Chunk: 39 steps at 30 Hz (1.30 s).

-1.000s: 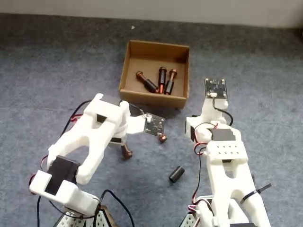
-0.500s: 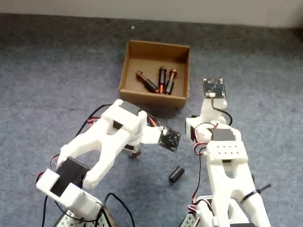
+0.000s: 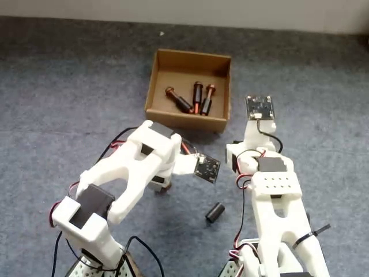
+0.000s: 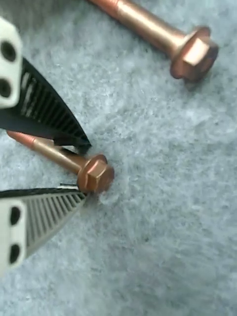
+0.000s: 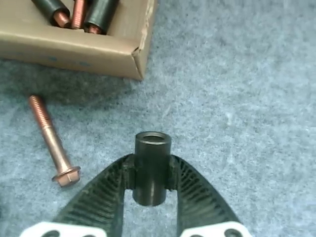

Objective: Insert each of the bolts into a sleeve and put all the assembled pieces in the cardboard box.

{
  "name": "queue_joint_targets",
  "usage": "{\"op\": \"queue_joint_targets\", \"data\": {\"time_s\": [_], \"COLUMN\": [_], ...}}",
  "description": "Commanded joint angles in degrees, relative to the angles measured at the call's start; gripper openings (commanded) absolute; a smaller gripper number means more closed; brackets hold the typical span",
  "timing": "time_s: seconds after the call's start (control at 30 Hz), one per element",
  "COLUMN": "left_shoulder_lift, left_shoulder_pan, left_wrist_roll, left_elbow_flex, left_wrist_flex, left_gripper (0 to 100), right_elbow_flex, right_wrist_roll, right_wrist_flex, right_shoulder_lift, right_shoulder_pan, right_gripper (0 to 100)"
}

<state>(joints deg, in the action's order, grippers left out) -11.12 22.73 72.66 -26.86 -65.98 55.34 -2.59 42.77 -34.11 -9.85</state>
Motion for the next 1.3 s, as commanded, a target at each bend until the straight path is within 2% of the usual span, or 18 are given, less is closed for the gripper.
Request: {"op": "queue_joint_targets", "data": {"time_s": [0.0, 0.1, 0.3, 0.63, 0.87, 1.03, 1.27], "left_shoulder_lift": [-1.1, -1.1, 0.0, 17.3, 32.7, 46.6, 62.5], "left_shoulder_pan": [1.6, 2.9, 2.6, 1.3, 1.7, 1.3, 1.4], "left_wrist_roll": [-2.5, -2.5, -3.2, -21.6, -32.2, -39.7, -53.4], "left_elbow_flex": [2.5, 2.2, 3.5, 3.4, -3.5, -8.7, -12.5], "left_wrist_flex": [0.6, 0.5, -2.7, -3.1, -2.7, -2.6, -2.6], "left_gripper": [10, 1, 0, 0, 0, 0, 0], "right_elbow_flex": [-0.3, -0.3, -0.3, -0.5, -0.7, 0.9, 8.0], "right_wrist_roll": [-0.6, -0.6, -0.4, -0.3, -0.3, -0.2, -0.3], "right_wrist_flex": [-1.1, -1.1, -1.1, 0.9, 2.5, 6.3, 6.6], "right_shoulder_lift": [-2.2, -2.2, -2.2, -2.9, -3.6, -13.4, -28.4], "right_shoulder_pan": [0.3, 0.3, 0.4, 0.6, 0.6, 0.0, -6.9], "right_gripper": [0.6, 0.6, 0.6, 0.6, 0.6, 0.6, 0.5]}}
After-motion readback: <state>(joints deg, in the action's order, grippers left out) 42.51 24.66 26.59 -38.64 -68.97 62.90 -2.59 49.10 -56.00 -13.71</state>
